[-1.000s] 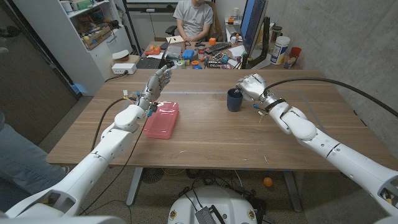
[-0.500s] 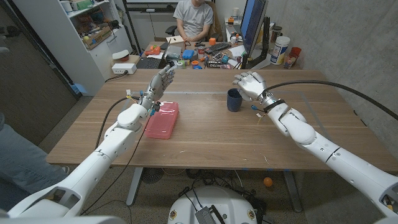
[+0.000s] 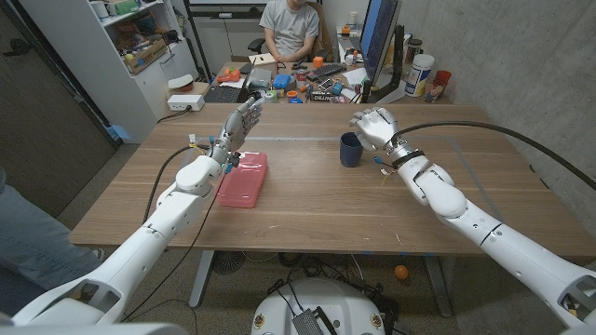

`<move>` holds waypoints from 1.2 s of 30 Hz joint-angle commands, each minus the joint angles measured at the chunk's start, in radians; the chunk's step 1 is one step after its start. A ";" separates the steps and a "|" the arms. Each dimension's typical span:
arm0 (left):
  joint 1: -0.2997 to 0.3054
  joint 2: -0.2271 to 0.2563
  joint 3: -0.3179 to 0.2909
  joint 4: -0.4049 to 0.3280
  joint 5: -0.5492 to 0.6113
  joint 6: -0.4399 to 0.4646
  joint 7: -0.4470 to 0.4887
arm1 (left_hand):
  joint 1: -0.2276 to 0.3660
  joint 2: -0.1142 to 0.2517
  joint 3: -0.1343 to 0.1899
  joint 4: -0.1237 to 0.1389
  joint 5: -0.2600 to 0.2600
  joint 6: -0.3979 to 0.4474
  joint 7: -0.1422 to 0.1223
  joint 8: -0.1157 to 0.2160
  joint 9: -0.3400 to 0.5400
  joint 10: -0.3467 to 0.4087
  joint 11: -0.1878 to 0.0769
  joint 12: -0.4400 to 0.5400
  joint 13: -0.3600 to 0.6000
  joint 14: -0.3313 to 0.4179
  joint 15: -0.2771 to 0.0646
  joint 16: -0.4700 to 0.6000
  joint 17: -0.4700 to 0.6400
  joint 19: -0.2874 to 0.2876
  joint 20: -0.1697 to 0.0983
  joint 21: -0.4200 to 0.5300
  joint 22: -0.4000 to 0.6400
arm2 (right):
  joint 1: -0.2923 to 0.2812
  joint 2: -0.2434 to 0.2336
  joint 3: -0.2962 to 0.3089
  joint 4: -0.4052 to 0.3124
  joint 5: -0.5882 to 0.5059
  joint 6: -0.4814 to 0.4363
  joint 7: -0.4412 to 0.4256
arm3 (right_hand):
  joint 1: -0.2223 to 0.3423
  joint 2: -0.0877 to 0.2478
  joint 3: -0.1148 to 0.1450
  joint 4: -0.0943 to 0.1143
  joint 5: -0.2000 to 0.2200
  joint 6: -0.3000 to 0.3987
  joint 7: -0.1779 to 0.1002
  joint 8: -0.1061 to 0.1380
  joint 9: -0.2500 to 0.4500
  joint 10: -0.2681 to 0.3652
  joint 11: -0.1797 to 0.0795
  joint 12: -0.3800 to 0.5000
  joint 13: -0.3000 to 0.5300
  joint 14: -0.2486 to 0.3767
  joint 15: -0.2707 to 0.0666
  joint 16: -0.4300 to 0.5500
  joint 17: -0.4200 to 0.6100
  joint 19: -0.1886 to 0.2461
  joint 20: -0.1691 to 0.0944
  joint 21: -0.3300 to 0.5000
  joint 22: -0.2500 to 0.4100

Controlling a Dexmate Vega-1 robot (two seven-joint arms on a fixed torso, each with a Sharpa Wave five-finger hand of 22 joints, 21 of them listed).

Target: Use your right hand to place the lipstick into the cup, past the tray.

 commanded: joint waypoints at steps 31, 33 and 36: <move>0.068 0.069 -0.024 -0.151 -0.005 -0.002 0.025 | 0.003 0.014 0.004 -0.006 0.000 0.011 0.005 0.003 0.003 0.001 0.006 0.002 0.004 -0.015 0.007 0.001 0.004 -0.041 0.015 -0.003 0.004 | -0.163 0.229 0.241 -0.214 1.113 0.127 -0.108 | -0.141 0.034 -0.013 0.066 -0.038 0.014 0.038 -0.026 -0.006 0.126 0.006 0.006 -0.043 0.122 0.000 -0.040 -0.097 0.080 -0.012 0.043 0.005; 0.072 0.070 -0.030 -0.157 -0.025 -0.004 0.015 | 0.003 0.014 0.004 -0.006 0.000 0.012 0.005 0.003 0.003 0.000 0.004 0.002 0.004 -0.016 0.009 0.001 0.004 -0.041 0.016 -0.002 0.004 | -0.162 0.222 0.249 -0.221 1.179 0.129 -0.074 | -0.153 0.032 -0.018 0.071 -0.041 0.007 0.051 -0.032 -0.007 0.128 0.008 0.003 -0.047 0.125 0.002 -0.042 -0.101 0.083 -0.010 0.044 0.005; 0.081 0.079 -0.033 -0.177 -0.023 -0.003 0.025 | 0.003 0.015 0.004 -0.006 0.000 0.012 0.006 0.003 0.003 -0.001 0.004 0.002 0.004 -0.017 0.009 0.000 0.004 -0.042 0.015 -0.002 0.004 | -0.158 0.215 0.258 -0.213 1.273 0.160 -0.037 | -0.191 0.046 -0.024 0.091 -0.047 -0.018 0.088 -0.053 -0.011 0.119 0.059 -0.012 -0.059 0.121 0.012 -0.053 -0.112 0.081 -0.010 0.045 0.005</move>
